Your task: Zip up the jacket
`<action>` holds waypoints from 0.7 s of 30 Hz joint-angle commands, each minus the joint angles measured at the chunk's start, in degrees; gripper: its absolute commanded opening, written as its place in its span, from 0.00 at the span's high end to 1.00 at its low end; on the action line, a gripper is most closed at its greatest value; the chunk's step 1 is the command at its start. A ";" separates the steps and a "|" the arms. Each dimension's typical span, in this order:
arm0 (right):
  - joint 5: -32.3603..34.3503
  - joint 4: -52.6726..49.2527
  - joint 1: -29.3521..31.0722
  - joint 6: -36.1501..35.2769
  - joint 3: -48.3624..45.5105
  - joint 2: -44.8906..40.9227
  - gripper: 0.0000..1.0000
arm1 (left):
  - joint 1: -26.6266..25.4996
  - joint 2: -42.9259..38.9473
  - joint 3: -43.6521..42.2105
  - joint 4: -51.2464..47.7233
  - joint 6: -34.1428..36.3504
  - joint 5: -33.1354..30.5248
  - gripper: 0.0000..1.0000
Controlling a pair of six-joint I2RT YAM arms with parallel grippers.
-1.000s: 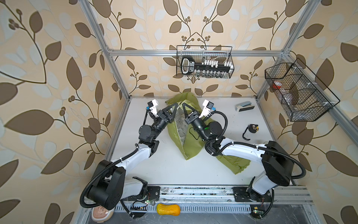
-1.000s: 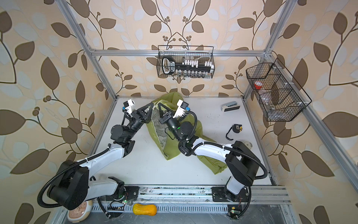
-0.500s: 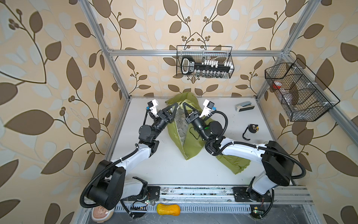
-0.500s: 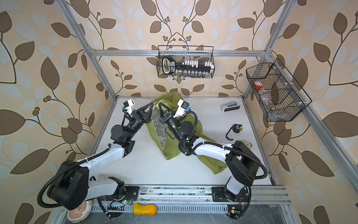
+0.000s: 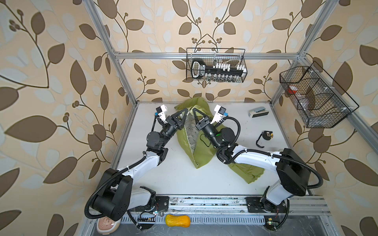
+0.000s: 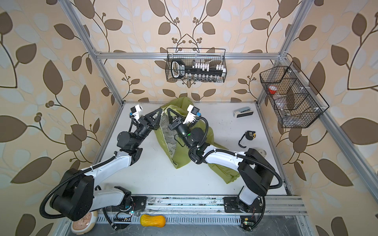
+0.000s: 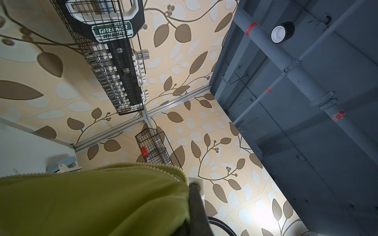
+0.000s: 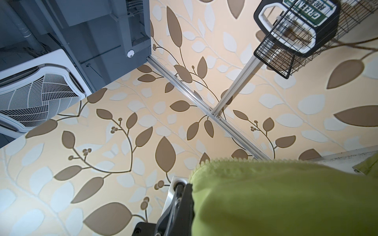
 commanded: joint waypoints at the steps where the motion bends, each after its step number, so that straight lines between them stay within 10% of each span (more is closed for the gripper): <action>1: -1.46 1.84 0.17 0.10 1.91 -0.52 1.00 | -0.51 -0.18 0.07 5.69 -0.37 1.07 1.00; 21: -6.02 -5.21 -1.04 -3.43 1.26 -3.13 1.00 | -0.51 3.12 0.23 5.17 -2.86 2.09 1.00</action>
